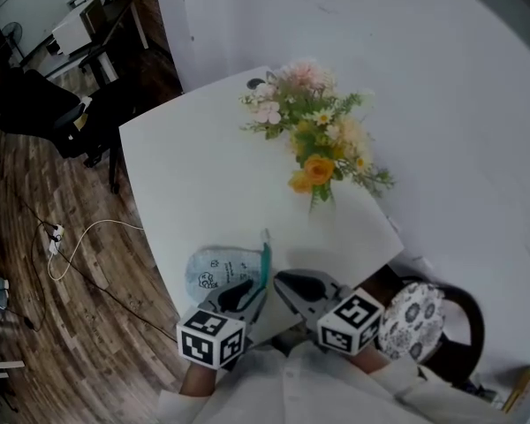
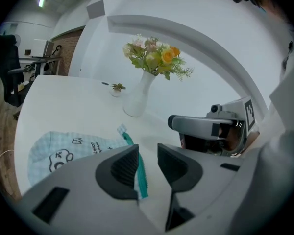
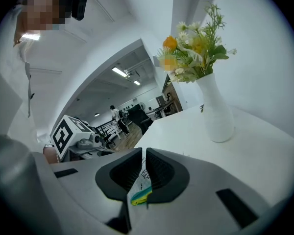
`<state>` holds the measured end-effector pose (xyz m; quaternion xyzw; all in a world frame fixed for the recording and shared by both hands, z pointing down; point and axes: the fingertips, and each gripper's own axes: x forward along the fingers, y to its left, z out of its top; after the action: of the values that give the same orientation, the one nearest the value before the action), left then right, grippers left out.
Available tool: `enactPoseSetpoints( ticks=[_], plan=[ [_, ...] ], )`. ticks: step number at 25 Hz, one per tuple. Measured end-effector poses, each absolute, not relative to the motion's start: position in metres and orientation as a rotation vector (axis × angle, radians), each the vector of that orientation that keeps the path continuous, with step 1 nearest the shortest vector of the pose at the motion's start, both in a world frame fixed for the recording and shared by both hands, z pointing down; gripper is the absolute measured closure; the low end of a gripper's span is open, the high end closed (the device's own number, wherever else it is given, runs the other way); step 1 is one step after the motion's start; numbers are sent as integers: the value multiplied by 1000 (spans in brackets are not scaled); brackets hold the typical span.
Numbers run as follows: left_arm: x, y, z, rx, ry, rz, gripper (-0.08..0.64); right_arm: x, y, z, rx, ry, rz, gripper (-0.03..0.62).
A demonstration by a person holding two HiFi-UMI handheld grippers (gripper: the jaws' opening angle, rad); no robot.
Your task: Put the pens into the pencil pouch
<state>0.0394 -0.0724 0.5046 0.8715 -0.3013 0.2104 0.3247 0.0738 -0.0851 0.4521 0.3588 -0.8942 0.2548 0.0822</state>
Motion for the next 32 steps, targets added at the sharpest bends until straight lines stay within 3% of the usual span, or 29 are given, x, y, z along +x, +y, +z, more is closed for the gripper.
enactPoseSetpoints(
  ticks=[4,8,12,32],
  plan=[
    [39,-80,477,2340,-813,483,445,68,-86,432,1030,-2699,733,565],
    [37,-92,448,2419,-891,389,512,67,-95,409,1034,-2715,623,568],
    [43,-95,434,2469,-890,358,535,68,-101,388,1051,-2757,571,569],
    [31,-103,426,2431,-1122,451,554,65,-103,388,1074,-2717,486,578]
  ],
)
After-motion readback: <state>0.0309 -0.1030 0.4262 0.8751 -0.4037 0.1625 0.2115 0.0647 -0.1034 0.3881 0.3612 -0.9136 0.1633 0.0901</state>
